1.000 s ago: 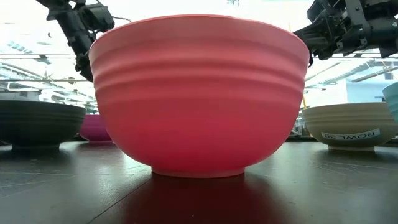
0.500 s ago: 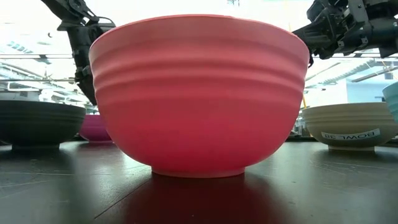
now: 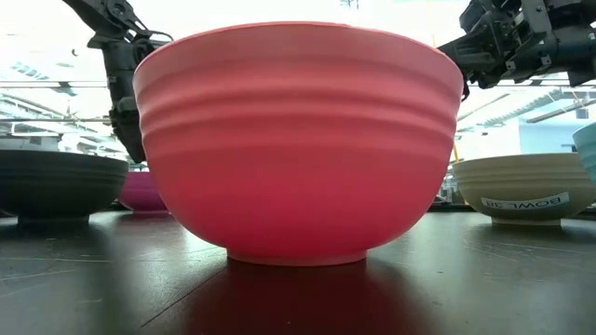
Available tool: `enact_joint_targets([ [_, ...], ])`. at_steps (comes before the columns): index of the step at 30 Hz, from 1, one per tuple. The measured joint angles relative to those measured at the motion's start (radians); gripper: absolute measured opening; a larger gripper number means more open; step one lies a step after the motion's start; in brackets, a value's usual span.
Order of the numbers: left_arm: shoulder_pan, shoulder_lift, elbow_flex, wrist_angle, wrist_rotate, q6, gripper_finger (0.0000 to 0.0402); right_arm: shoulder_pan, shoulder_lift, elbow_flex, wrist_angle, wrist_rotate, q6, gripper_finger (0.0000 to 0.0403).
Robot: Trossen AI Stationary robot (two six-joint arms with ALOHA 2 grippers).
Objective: Nest bowls inside each other
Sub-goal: Stack the pink bowl on top of the light blue bowl
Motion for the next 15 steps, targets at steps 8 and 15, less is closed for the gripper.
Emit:
enact_joint_targets([
  [8, -0.029, 0.092, 0.0, 0.046, -0.003, 0.004, 0.0298, 0.0, 0.0, 0.0, 0.0, 0.0, 0.0, 0.0228],
  [15, -0.026, 0.126, -0.001, 0.132, -0.019, 0.005, 0.0252, 0.0, 0.0, 0.0, 0.0, 0.0, 0.0, 0.0228],
])
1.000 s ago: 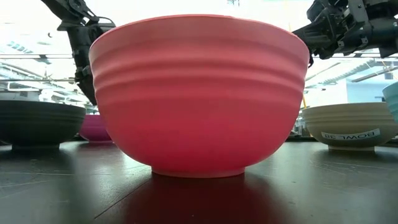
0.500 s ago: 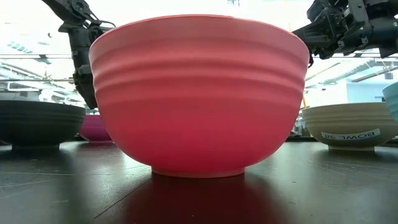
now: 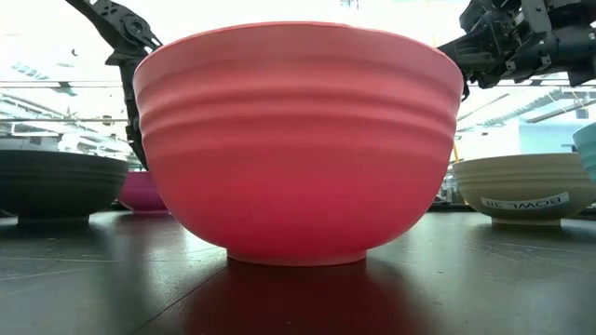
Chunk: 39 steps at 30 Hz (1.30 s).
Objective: Nest bowls inside each other
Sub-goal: Stack the pink bowl on top of the light blue bowl
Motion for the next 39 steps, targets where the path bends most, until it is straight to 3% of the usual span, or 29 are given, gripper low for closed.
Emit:
enact_joint_targets([
  [10, 0.014, 0.0, 0.0, 0.005, 0.0, 0.006, 0.0016, 0.0, 0.0, 0.0, 0.0, 0.0, 0.0, 0.0228],
  [21, 0.001, -0.009, 0.026, -0.072, -0.069, 0.028, 0.0004, 0.0, 0.0, 0.0, 0.0, 0.0, -0.003, 0.0228],
  [31, -0.099, -0.01, 0.273, -0.223, -0.081, -0.007, 0.0002, 0.0, 0.0, 0.0, -0.026, 0.0, -0.002, 0.0228],
  [39, -0.285, -0.01, 0.429, -0.349, -0.101, -0.13, 0.0001, 0.0, 0.0, 0.0, -0.038, 0.0, 0.0, 0.0228],
])
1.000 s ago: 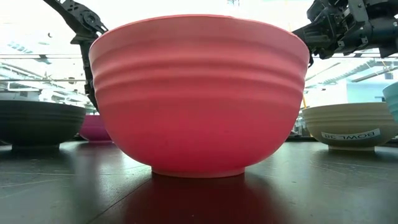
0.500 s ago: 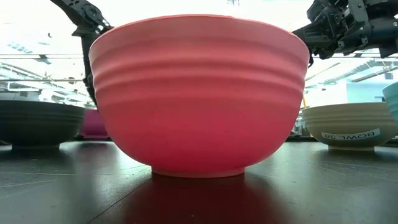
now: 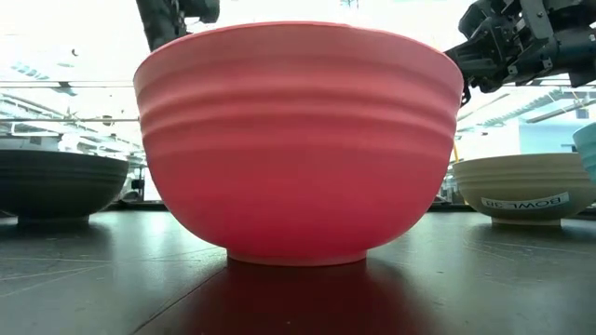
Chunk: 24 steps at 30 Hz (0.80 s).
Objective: Nest bowls inside each other
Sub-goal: Stack the pink bowl on top of the light blue bowl
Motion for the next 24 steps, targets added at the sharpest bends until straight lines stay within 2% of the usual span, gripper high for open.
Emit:
enact_joint_targets([
  [5, -0.161, 0.025, 0.063, -0.075, -0.01, -0.103, 0.0001, 0.0, 0.0, 0.0, 0.0, 0.0, 0.0, 0.0228],
  [8, -0.259, 0.07, 0.12, -0.103, -0.05, -0.155, 0.0, 0.0, 0.0, 0.0, 0.002, 0.0, -0.001, 0.0228],
  [13, -0.35, 0.189, 0.256, -0.15, -0.058, -0.206, 0.0, 0.0, 0.0, 0.0, 0.008, 0.0, 0.0, 0.0228],
  [24, -0.525, 0.438, 0.559, -0.174, -0.045, -0.201, 0.0, 0.0, 0.0, 0.0, 0.004, 0.0, 0.012, 0.0228],
])
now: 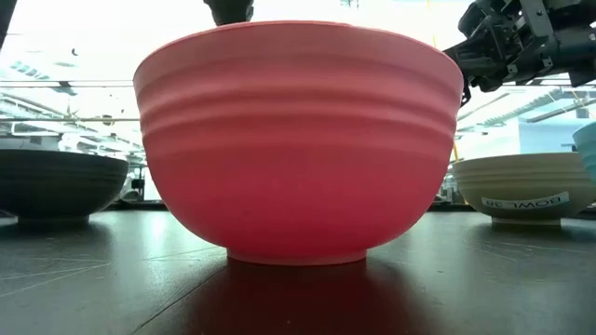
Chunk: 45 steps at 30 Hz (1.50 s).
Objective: Nest bowls inside each other
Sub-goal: Stack the pink bowl on top of the light blue bowl
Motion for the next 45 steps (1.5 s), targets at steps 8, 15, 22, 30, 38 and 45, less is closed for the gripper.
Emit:
enact_joint_targets([
  [8, -0.105, 0.093, 0.157, 0.002, 0.056, -0.006, 0.0, 0.0, 0.0, 0.0, 0.0, 0.0, 0.021, 0.0228],
  [15, -0.156, 0.133, 0.183, 0.006, 0.068, -0.041, 0.0, 0.0, 0.0, 0.0, -0.005, 0.0, 0.026, 0.0228],
  [22, -0.171, 0.148, 0.18, 0.017, 0.07, -0.058, 0.0, 0.0, 0.0, 0.0, -0.029, 0.002, 0.029, 0.0228],
  [30, -0.189, 0.183, 0.18, 0.031, 0.079, -0.056, 0.0, 0.0, 0.0, 0.0, -0.024, 0.002, 0.033, 0.0228],
  [38, -0.183, 0.21, 0.179, 0.049, 0.087, -0.031, 0.0, 0.0, 0.0, 0.0, -0.026, 0.002, 0.04, 0.0228],
  [45, -0.171, 0.208, 0.179, 0.055, 0.085, -0.024, 0.0, 0.0, 0.0, 0.0, -0.027, 0.002, 0.04, 0.0228],
])
